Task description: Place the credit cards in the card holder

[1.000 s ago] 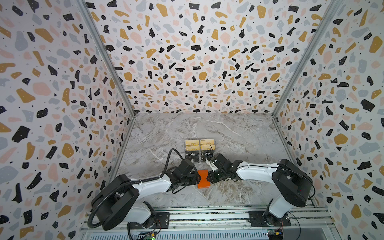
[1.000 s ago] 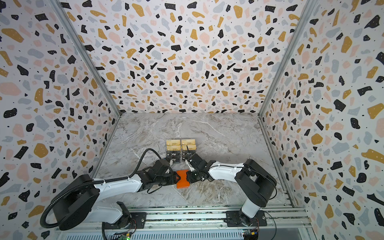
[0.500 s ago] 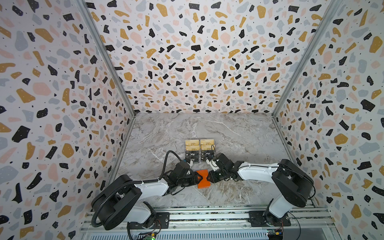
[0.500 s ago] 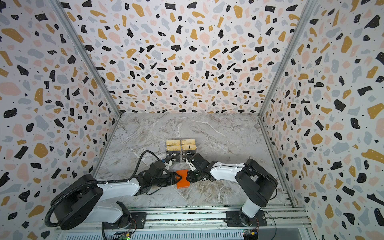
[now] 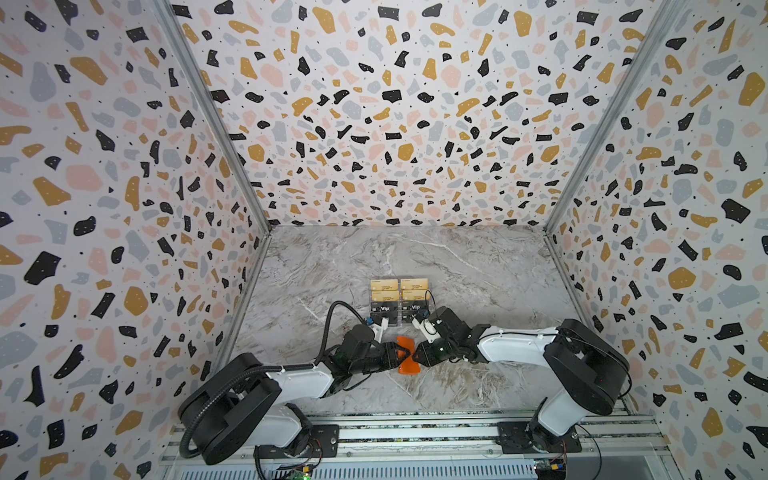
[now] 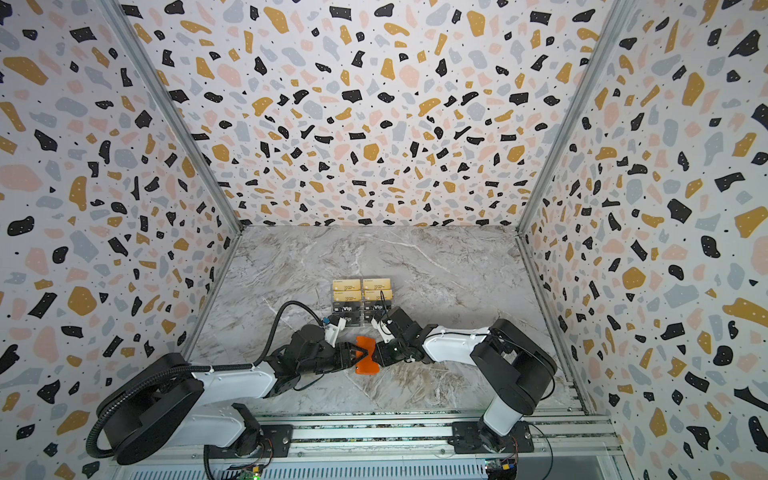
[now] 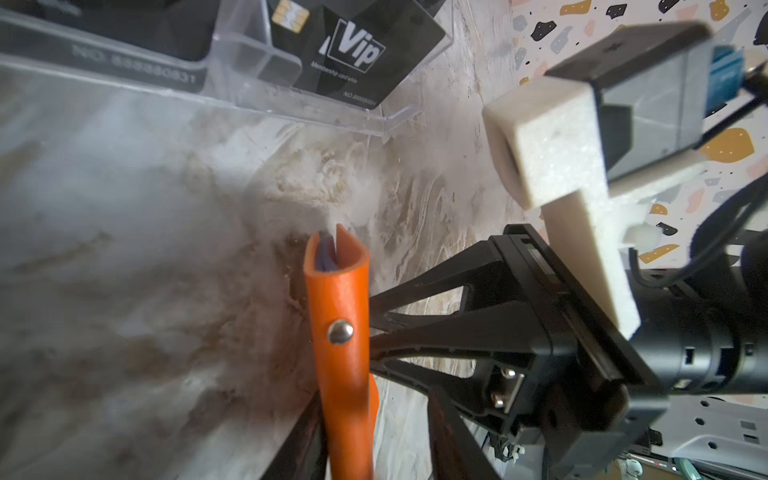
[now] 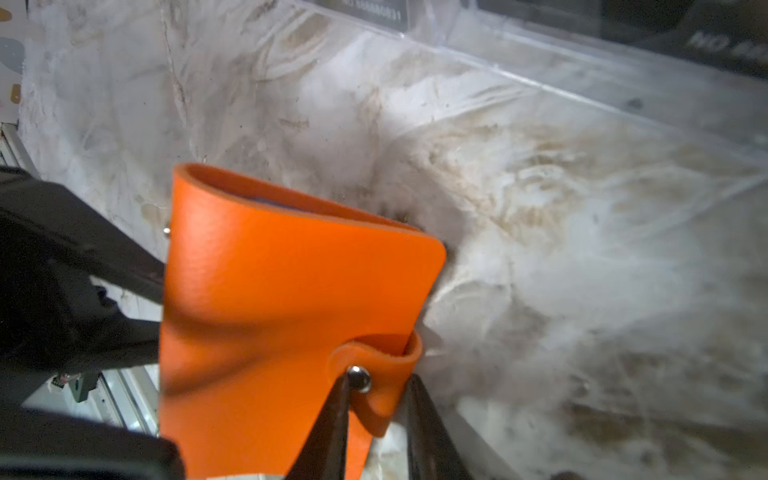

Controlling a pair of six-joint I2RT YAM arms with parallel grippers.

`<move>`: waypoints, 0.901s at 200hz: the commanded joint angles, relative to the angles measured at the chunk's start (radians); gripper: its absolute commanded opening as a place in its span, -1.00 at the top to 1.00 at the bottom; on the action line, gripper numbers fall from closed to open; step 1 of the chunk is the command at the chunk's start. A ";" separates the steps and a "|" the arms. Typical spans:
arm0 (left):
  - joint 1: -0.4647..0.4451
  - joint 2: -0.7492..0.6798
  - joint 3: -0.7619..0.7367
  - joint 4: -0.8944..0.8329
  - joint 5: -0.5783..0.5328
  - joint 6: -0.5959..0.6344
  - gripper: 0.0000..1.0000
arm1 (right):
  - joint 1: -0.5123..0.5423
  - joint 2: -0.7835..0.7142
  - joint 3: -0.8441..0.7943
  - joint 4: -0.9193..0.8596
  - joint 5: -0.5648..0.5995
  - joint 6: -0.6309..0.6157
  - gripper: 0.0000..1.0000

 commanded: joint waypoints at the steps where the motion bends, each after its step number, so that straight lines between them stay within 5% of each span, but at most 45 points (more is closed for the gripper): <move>1: -0.002 0.036 0.040 0.001 0.015 0.040 0.29 | 0.008 0.017 -0.026 -0.086 -0.001 -0.027 0.49; 77: -0.002 0.026 0.069 -0.055 -0.033 0.037 0.73 | 0.008 -0.085 -0.012 -0.107 0.013 -0.019 0.45; 111: -0.004 -0.045 0.152 -0.291 -0.144 0.085 0.91 | 0.008 -0.197 0.034 -0.190 0.109 -0.004 0.39; 180: -0.081 -0.152 0.283 -0.563 -0.322 0.082 0.95 | 0.073 -0.229 0.150 -0.279 0.253 0.053 0.28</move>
